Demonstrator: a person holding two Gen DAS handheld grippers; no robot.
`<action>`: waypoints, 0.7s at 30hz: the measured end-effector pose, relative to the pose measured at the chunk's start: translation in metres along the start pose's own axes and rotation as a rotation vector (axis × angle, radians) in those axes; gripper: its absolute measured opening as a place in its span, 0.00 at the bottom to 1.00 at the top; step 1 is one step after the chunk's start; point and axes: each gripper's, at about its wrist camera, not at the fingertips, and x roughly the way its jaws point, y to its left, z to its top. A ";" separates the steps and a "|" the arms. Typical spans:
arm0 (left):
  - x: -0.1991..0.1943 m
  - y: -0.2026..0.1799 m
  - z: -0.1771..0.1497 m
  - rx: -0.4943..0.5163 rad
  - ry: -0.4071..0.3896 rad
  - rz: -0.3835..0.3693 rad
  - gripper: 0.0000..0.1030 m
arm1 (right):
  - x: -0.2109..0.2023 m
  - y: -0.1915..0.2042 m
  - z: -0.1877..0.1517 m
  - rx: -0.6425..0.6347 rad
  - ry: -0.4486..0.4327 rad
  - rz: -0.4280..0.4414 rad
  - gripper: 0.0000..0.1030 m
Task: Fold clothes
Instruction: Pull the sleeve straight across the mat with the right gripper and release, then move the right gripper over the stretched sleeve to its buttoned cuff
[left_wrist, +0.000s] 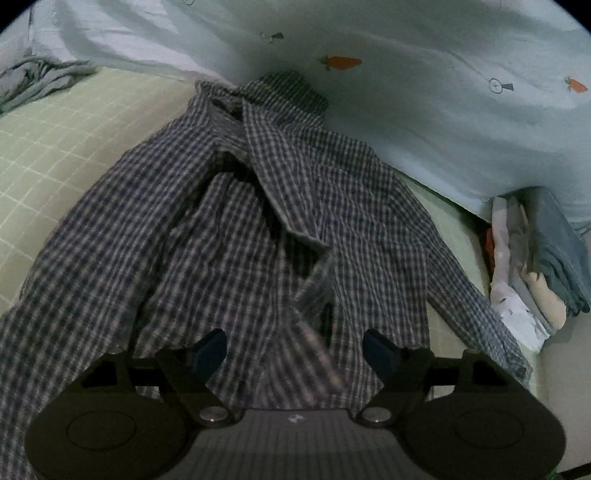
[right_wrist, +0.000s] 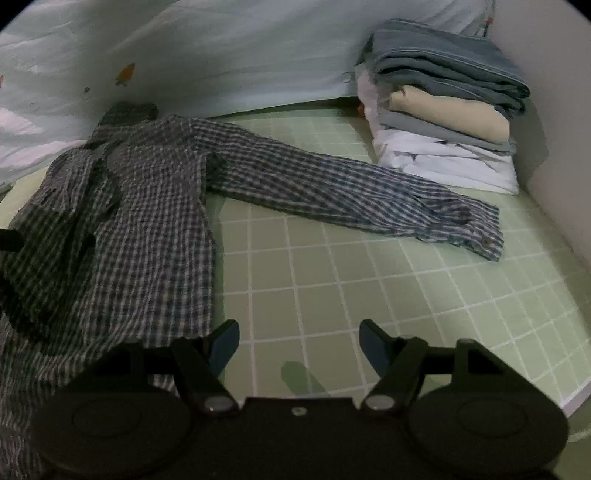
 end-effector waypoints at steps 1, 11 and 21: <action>0.001 -0.002 0.000 0.005 0.000 0.003 0.78 | 0.001 0.000 -0.001 -0.006 0.002 0.004 0.70; -0.004 0.018 -0.005 -0.069 0.014 -0.038 0.06 | 0.004 -0.002 -0.002 -0.006 0.010 0.001 0.68; -0.063 0.092 -0.015 -0.210 -0.054 0.040 0.06 | 0.009 0.045 0.002 -0.077 0.015 0.056 0.67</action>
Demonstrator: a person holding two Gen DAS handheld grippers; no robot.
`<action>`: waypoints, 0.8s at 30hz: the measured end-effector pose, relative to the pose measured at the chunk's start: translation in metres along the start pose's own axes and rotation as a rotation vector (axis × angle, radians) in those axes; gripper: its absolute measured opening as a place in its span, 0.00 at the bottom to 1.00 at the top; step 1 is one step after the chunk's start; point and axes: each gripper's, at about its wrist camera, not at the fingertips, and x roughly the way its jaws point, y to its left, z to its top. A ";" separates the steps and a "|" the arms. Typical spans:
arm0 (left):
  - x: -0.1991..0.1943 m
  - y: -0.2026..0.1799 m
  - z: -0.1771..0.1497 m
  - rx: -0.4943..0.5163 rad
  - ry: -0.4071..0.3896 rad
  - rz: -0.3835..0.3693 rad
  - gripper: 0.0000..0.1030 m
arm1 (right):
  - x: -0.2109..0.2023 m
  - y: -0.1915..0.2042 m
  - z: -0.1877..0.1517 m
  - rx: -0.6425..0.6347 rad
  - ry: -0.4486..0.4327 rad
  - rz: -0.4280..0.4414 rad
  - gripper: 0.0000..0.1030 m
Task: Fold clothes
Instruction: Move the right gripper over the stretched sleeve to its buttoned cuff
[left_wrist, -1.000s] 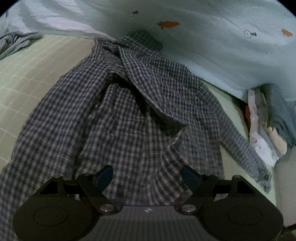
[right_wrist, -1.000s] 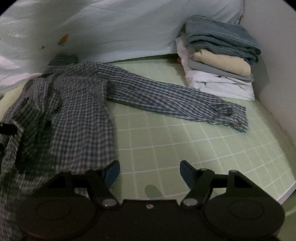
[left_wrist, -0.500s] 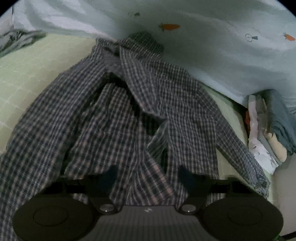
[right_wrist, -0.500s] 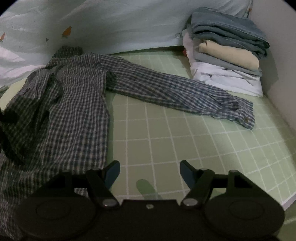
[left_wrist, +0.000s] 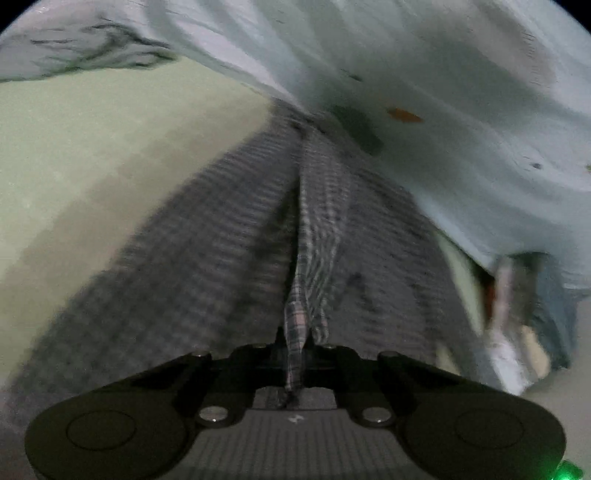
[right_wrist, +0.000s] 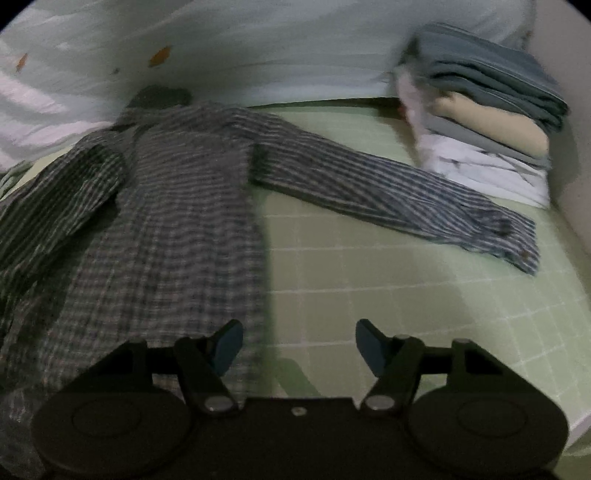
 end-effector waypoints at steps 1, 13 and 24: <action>-0.001 0.008 0.000 0.001 0.000 0.033 0.06 | 0.001 0.006 0.000 -0.011 0.002 0.006 0.67; 0.030 0.052 0.016 0.124 0.159 0.203 0.39 | -0.003 0.076 -0.005 -0.026 0.060 -0.045 0.66; 0.037 0.074 0.039 0.351 0.267 0.231 0.72 | -0.001 0.121 0.000 0.112 0.107 -0.146 0.67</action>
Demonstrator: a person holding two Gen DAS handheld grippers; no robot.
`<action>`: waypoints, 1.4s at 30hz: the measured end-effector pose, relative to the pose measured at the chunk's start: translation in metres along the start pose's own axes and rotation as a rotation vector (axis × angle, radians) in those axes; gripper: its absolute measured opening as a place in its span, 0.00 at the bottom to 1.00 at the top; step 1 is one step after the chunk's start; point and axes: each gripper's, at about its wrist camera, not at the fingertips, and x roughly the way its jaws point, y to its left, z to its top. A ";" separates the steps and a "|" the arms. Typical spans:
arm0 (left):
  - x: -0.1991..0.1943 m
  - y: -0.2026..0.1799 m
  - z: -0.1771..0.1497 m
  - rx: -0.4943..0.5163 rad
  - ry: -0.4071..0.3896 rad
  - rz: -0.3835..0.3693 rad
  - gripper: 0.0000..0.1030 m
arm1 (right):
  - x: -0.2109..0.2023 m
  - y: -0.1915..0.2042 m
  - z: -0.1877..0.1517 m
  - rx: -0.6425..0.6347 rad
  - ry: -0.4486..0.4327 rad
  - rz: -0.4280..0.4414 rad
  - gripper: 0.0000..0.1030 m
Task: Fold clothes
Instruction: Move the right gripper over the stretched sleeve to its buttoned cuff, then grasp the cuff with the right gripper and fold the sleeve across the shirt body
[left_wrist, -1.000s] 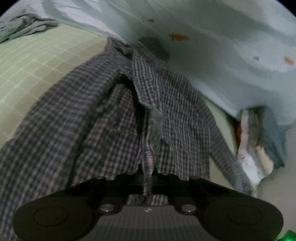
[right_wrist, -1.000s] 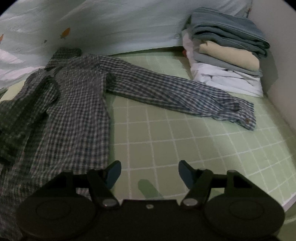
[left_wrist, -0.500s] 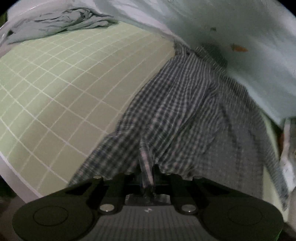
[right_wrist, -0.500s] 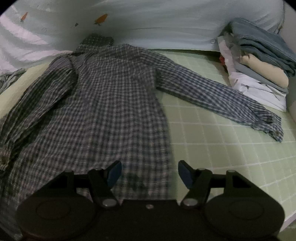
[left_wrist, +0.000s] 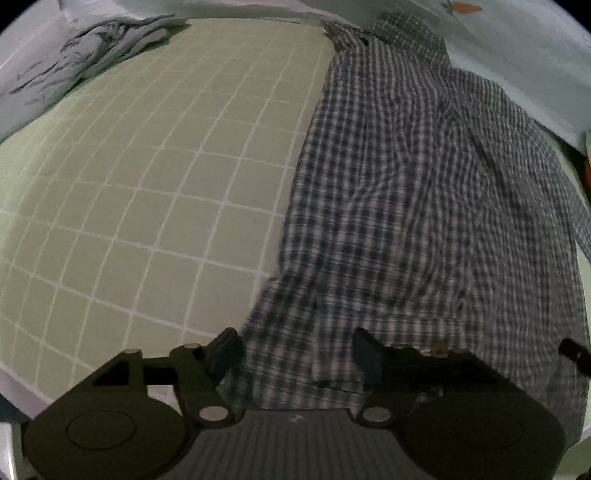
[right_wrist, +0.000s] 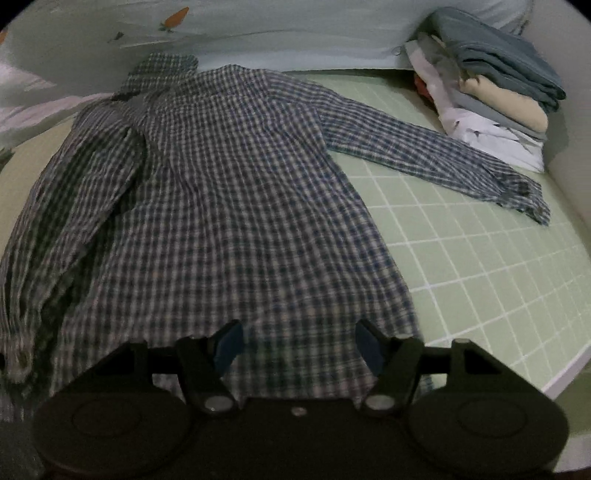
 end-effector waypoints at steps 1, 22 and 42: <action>0.001 0.004 0.001 0.011 0.004 0.003 0.72 | -0.001 0.003 0.000 0.007 -0.004 -0.007 0.67; -0.023 -0.058 0.018 0.005 -0.132 0.183 0.91 | 0.027 -0.099 0.030 0.073 -0.069 0.082 0.97; -0.045 -0.192 0.033 0.022 -0.244 0.303 0.93 | 0.109 -0.311 0.120 0.324 -0.104 -0.083 1.00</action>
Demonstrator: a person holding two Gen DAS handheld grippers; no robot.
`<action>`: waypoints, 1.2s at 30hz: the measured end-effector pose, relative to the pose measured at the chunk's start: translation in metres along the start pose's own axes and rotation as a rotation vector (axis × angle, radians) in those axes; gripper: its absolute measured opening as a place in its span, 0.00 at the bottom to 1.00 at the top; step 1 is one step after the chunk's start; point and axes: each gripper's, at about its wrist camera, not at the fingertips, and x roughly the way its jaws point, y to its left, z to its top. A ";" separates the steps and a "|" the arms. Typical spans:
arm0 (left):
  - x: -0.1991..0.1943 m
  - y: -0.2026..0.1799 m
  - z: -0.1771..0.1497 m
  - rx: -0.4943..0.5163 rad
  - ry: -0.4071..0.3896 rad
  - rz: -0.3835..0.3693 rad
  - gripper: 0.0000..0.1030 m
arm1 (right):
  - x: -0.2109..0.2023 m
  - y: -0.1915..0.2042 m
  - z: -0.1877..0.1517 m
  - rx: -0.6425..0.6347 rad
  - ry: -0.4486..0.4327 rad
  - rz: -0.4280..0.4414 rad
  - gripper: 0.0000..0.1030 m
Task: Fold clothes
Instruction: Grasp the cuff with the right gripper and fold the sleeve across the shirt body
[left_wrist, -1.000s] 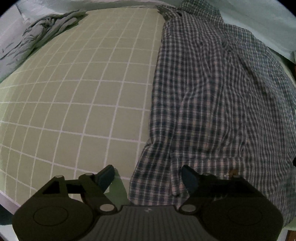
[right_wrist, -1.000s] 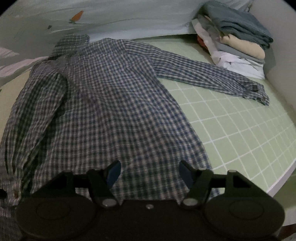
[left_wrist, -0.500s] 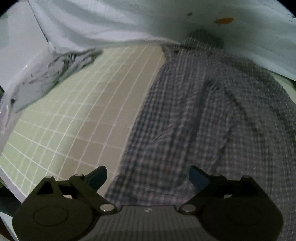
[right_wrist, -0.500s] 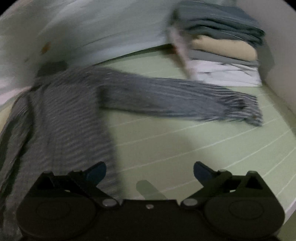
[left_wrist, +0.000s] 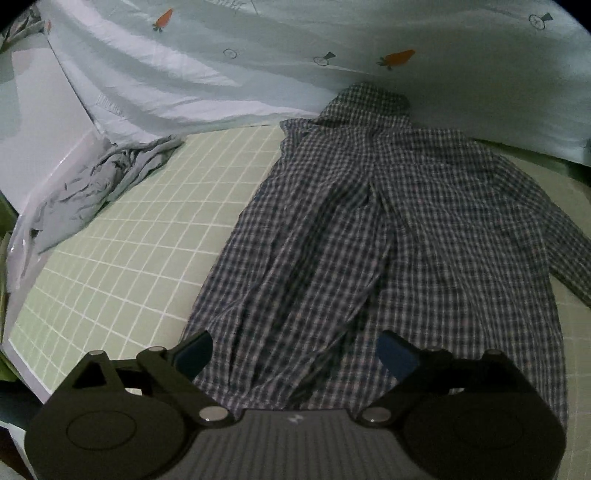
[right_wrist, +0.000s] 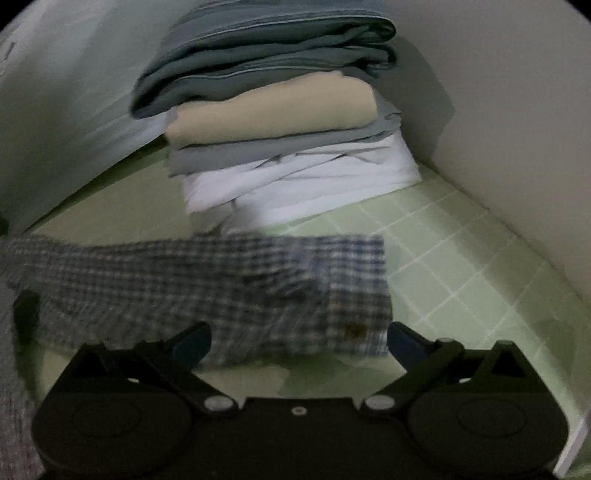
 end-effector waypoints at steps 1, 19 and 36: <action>0.001 -0.002 0.002 0.001 0.002 0.002 0.93 | 0.004 0.000 0.002 -0.003 0.002 -0.007 1.00; 0.013 0.021 0.017 -0.004 0.023 0.039 0.93 | 0.034 -0.005 0.013 0.053 0.047 -0.069 0.47; 0.054 0.106 0.040 -0.026 0.064 -0.097 0.93 | -0.105 0.215 -0.021 -0.347 -0.173 0.251 0.26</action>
